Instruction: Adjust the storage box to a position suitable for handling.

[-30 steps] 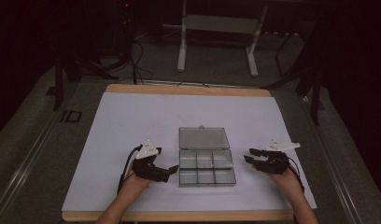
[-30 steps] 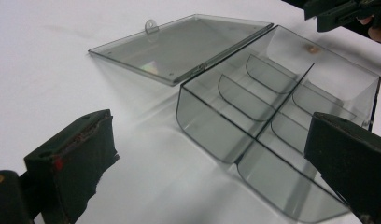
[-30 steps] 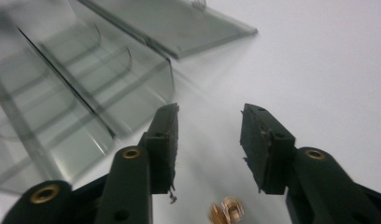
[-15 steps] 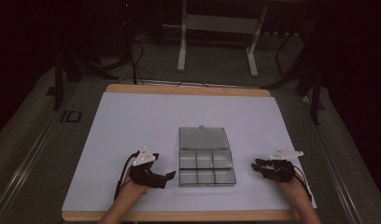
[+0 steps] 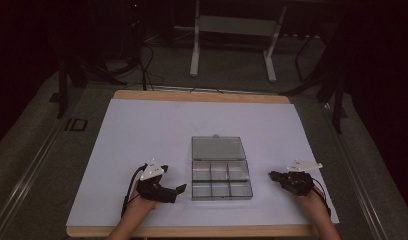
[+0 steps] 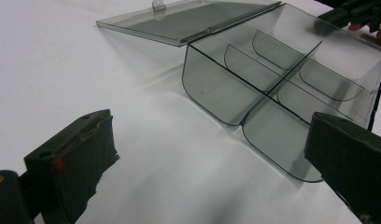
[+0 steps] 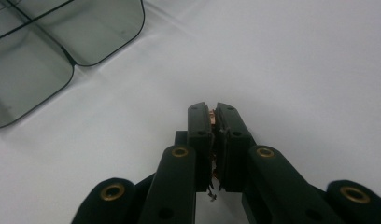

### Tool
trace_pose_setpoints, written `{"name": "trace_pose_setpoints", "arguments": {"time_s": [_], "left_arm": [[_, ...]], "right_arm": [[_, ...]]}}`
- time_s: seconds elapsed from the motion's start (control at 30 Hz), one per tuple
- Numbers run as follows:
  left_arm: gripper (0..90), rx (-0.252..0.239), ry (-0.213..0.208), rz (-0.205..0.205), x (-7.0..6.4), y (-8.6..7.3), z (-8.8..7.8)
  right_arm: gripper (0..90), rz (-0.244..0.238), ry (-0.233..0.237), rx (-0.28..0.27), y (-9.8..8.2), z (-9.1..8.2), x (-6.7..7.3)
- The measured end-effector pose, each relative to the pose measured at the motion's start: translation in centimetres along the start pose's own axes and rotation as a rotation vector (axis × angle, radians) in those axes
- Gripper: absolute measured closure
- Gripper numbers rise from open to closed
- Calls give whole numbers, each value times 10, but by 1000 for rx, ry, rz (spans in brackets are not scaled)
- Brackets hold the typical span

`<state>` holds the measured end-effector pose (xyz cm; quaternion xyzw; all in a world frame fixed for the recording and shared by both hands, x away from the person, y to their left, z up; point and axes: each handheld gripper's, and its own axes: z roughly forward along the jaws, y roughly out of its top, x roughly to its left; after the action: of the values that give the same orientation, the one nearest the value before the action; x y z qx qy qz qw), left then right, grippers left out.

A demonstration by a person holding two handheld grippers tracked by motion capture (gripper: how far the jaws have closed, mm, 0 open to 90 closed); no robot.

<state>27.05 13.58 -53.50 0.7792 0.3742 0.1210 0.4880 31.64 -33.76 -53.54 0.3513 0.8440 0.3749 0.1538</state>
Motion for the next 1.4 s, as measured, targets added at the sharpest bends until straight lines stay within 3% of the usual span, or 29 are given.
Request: {"name": "trace_pose_setpoints", "arguments": {"time_s": [0.13, 0.5, 0.87, 1.03, 1.4], "left_arm": [[27, -4, 8, -3, 1, 0, 0], [27, -34, 25, -5, 5, -2, -3], [27, -47, 27, -6, 6, -3, -4], [27, -49, 26, -1, 6, -4, -4], [27, -47, 25, -4, 5, -4, -4]], "right_arm": [[857, 39, -8, 0, 1, -1, 1], [858, 40, 12, -59, 19, -16, 7], [858, -4, 34, -153, 49, -44, 19], [858, -27, 47, -171, 60, -52, 25], [858, -93, 126, -243, 88, -64, 52]]}}
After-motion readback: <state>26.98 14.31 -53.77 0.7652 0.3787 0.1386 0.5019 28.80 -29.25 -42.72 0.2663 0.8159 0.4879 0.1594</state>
